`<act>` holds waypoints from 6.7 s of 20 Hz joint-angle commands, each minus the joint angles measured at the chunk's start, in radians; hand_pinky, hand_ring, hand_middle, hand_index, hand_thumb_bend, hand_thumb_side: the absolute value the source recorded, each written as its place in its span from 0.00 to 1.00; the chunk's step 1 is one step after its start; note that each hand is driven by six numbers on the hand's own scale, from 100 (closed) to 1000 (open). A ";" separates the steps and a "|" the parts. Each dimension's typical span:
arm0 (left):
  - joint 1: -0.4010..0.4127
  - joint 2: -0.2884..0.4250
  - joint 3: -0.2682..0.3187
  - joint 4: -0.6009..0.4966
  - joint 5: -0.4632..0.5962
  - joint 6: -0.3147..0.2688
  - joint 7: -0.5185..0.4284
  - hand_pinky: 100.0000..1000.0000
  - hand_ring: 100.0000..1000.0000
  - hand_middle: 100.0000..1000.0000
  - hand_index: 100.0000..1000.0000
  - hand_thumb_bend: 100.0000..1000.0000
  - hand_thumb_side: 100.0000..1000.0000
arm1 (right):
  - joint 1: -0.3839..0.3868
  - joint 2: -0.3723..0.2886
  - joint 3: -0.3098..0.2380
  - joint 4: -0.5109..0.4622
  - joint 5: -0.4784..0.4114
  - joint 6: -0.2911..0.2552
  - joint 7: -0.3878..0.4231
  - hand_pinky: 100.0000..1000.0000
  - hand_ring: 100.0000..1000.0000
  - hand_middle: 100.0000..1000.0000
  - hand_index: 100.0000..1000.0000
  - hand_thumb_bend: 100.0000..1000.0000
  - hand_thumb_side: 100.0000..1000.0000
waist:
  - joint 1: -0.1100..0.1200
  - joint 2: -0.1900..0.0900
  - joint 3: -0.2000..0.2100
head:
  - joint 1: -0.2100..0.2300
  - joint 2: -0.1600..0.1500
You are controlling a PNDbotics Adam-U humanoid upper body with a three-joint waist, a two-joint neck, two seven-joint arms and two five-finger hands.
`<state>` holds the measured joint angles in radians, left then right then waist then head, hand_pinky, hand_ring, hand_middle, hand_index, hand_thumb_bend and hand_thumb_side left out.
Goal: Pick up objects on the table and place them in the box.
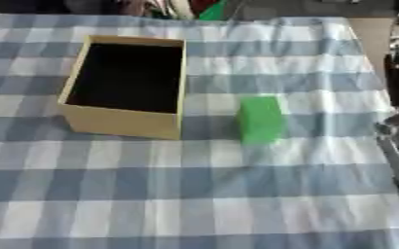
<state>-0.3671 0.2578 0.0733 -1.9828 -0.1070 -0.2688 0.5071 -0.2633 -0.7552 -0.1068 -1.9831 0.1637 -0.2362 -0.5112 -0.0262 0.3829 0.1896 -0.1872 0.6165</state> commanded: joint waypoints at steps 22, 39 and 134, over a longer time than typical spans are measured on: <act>-0.007 0.030 -0.004 -0.017 0.007 0.010 -0.026 0.69 0.57 0.71 0.76 0.01 0.87 | -0.122 -0.477 0.112 -0.017 0.204 0.212 0.914 0.86 0.87 0.85 0.99 0.10 0.66 | -0.006 -0.041 0.008 | -0.030 0.001; -0.006 0.027 -0.006 -0.017 0.006 0.018 -0.033 0.68 0.57 0.71 0.76 0.00 0.87 | -0.099 -0.489 0.169 -0.017 0.214 0.295 1.028 0.89 0.93 0.94 1.00 0.23 0.68 | -0.013 -0.039 0.013 | -0.036 0.003; -0.011 0.013 -0.017 -0.017 0.010 0.056 -0.084 0.69 0.54 0.66 0.74 0.00 0.88 | -0.395 -0.313 0.272 0.193 0.158 0.364 1.068 0.70 0.65 0.51 0.65 0.00 0.42 | -0.032 -0.020 0.046 | -0.068 0.000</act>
<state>-0.3709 0.2555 0.0567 -1.9828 -0.0983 -0.2129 0.4257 -0.6406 -1.0507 0.1794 -1.7929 0.3357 0.1251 0.5518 -0.0457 0.3807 0.2357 -0.2504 0.6218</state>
